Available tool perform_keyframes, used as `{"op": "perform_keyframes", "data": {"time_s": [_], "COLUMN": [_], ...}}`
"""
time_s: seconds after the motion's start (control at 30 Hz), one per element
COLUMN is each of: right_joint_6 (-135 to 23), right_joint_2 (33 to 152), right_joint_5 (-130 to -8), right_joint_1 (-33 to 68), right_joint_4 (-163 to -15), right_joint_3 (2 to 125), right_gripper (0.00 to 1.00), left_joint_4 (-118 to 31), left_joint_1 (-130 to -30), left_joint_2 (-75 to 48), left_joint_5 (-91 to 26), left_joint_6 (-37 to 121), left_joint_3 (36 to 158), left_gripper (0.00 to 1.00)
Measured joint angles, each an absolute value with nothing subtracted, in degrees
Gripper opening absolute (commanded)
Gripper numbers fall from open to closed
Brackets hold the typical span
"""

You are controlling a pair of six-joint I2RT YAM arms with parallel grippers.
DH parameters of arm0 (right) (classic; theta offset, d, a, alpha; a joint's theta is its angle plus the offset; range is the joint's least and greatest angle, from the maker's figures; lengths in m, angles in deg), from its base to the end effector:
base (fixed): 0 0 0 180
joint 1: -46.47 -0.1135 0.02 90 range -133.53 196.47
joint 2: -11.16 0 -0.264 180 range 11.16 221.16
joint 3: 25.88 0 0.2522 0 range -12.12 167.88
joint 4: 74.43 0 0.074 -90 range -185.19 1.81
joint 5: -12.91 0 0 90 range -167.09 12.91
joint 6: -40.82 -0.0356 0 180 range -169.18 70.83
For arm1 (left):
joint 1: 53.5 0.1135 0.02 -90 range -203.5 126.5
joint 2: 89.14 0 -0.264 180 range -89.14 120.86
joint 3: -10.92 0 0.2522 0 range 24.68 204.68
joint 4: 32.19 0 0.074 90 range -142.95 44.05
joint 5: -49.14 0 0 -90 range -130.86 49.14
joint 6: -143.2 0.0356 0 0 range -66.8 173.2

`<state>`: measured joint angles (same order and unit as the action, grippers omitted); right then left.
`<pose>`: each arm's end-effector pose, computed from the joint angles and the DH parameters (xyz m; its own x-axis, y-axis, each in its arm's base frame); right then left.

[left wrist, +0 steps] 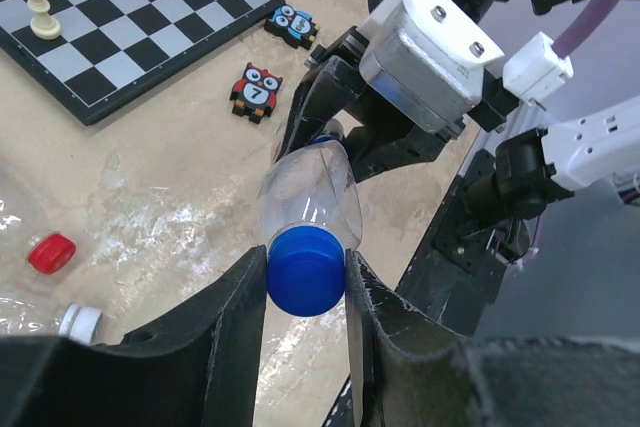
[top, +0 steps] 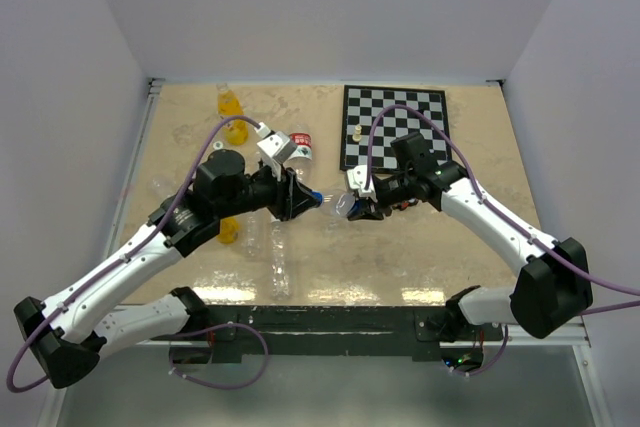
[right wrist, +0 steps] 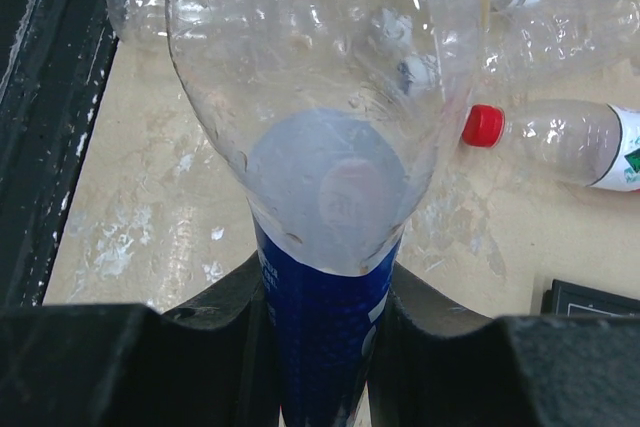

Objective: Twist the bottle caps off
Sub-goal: Unscrew the bottle cap from the plastic bottle.

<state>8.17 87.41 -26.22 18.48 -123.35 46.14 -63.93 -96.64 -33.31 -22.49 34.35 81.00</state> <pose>0.2225 0.1495 0.2741 0.2140 -0.4880 -0.8462 -0.9764 -0.1334 -0.1701 0.1521 -0.1579 0.3616 -0.4881 0.0371 -0.8720 0.7508 0.5272 -0.3978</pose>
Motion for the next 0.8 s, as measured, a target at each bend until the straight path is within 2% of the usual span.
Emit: {"op": "perform_keyframes", "data": {"time_s": [0.3, 0.37, 0.43, 0.5, 0.57, 0.63, 0.8], "right_joint_6": [8.1, 8.2, 8.2, 8.2, 8.2, 8.2, 8.2], "right_joint_2": [87.4, 87.4, 87.4, 87.4, 87.4, 87.4, 87.4], "right_joint_5": [-26.2, -26.2, -26.2, -26.2, -26.6, -26.7, -26.7], "right_joint_1": [18.4, 18.4, 18.4, 18.4, 18.6, 18.8, 19.1], "right_joint_4": [-123.0, -123.0, -123.0, -123.0, -123.0, -123.0, -123.0], "right_joint_3": [46.4, 46.4, 46.4, 46.4, 46.4, 46.4, 46.4], "right_gripper": [0.00, 0.00, 0.00, 0.00, 0.00, 0.00, 0.00], "left_joint_4": [-63.1, -63.0, -63.0, -63.0, -63.4, -63.8, -65.4], "left_joint_1": [-96.7, -96.7, -96.7, -96.7, -96.7, -96.7, -96.7], "left_joint_2": [-33.8, -33.8, -33.8, -33.8, -33.9, -34.1, -36.4], "left_joint_5": [-24.2, -24.2, -24.2, -24.1, -23.9, -24.0, -24.7], "left_joint_6": [29.8, 30.0, 30.5, 31.4, 32.9, 34.2, 37.9], "left_joint_3": [80.4, 80.4, 80.4, 80.4, 80.6, 80.8, 82.0], "left_gripper": [0.01, 0.22, 0.51, 0.73, 0.84, 0.90, 0.94]}}
